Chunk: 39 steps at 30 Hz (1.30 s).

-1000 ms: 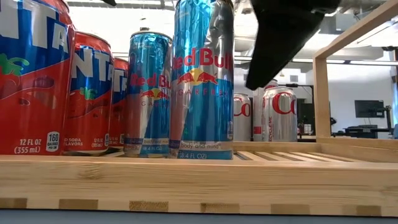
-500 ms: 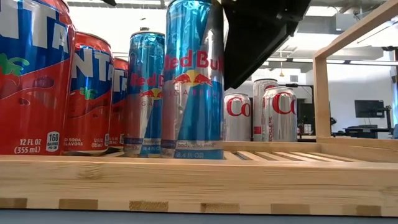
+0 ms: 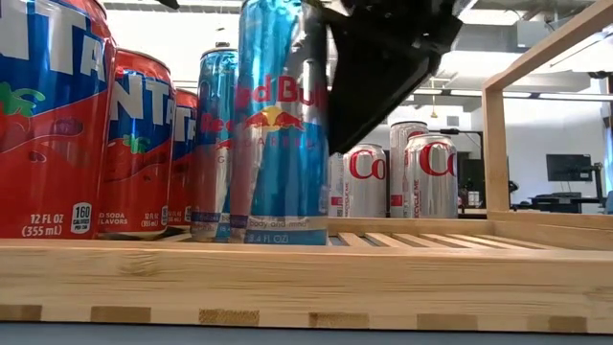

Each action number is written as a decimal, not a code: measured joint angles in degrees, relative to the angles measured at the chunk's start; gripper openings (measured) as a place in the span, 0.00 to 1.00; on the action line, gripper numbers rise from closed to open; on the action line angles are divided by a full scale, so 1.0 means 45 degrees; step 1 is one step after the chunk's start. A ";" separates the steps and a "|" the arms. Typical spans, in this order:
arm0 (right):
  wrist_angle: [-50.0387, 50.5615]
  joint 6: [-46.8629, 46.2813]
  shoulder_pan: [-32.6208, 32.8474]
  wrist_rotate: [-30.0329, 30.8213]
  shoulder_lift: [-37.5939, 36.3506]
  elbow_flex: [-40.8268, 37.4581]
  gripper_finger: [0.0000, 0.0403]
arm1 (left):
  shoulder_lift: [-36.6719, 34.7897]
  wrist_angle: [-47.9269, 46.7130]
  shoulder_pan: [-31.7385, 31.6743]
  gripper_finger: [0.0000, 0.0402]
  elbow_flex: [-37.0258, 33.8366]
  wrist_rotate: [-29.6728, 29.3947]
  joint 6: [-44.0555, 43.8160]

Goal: Place canned beverage on shelf
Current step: Adjust the blue soda can on the shelf

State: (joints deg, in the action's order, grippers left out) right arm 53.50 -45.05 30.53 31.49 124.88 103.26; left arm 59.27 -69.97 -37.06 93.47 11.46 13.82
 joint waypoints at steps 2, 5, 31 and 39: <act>-0.0443 0.0399 -0.0086 -0.0090 0.0004 -0.0003 0.18 | 0.0000 0.0000 0.0000 0.72 0.0000 0.0000 0.0000; -0.0791 0.0796 -0.0199 -0.0127 0.0000 -0.0003 0.18 | 0.0000 0.0000 -0.0001 0.72 0.0000 -0.0002 -0.0005; -0.0615 -0.0564 0.0252 -0.0352 0.0005 -0.0008 0.08 | -0.0005 -0.0005 0.0003 0.72 0.0000 0.0010 -0.0163; -0.1476 0.0444 0.0038 -0.0364 0.0010 -0.0008 0.02 | -0.0004 -0.0005 0.0003 0.72 0.0000 0.0014 -0.0180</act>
State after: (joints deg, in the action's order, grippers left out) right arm 46.86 -43.05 30.70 29.85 124.92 103.22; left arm 59.25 -70.00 -37.04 93.47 11.53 13.02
